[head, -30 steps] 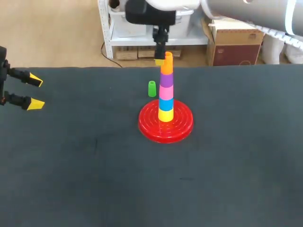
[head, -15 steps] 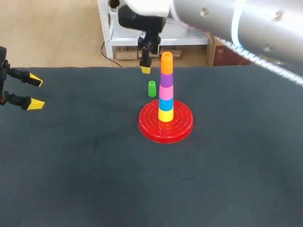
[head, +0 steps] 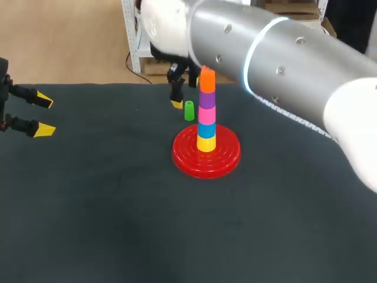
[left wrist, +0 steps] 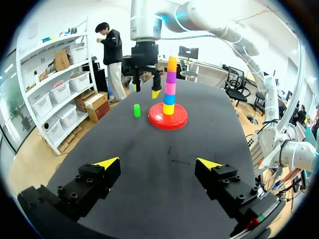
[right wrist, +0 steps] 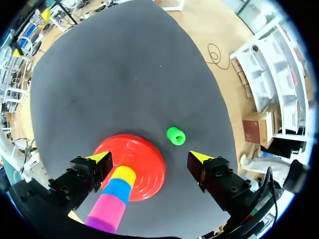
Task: Pick up and stack the cylinders on the red base in this order: pink,purple,orange,green
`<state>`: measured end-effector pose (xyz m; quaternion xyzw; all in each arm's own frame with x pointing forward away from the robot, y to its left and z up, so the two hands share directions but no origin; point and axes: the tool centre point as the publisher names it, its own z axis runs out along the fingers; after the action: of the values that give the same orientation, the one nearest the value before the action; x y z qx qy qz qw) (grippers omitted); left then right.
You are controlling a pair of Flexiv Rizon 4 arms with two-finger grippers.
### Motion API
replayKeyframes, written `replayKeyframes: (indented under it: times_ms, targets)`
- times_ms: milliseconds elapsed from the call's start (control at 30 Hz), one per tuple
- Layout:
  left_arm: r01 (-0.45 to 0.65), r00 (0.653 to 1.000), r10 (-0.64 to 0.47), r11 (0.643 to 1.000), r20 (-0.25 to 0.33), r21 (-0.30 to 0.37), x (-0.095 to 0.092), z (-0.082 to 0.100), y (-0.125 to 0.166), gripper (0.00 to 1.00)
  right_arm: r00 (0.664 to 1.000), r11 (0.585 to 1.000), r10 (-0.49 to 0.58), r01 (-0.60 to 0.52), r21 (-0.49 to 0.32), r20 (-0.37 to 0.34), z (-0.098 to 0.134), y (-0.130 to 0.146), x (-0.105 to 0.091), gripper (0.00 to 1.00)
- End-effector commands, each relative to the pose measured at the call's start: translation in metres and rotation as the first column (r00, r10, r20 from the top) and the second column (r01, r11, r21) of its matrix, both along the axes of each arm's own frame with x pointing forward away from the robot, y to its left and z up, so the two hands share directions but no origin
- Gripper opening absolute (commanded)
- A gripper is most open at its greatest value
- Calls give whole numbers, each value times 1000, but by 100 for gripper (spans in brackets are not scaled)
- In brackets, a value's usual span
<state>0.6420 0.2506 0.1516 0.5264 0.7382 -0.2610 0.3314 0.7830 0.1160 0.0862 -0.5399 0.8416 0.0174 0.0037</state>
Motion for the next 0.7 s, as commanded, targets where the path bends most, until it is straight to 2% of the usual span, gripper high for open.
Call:
replayKeyframes:
  times_ms: [33,333,700]
  targets:
    - [2,1000,-2,1000,3,-3,0,-1,1,100,988,999,-34,27,-46,-149,-17,7,27,100]
    - [2,1000,-2,1000,3,-3,0,-1,1,100,984,995,-86,78,-56,-158,-43,9,40,100]
    - [2,1000,-2,1000,3,-3,0,-1,1,100,980,989,-112,94,-115,-167,-54,6,56,100]
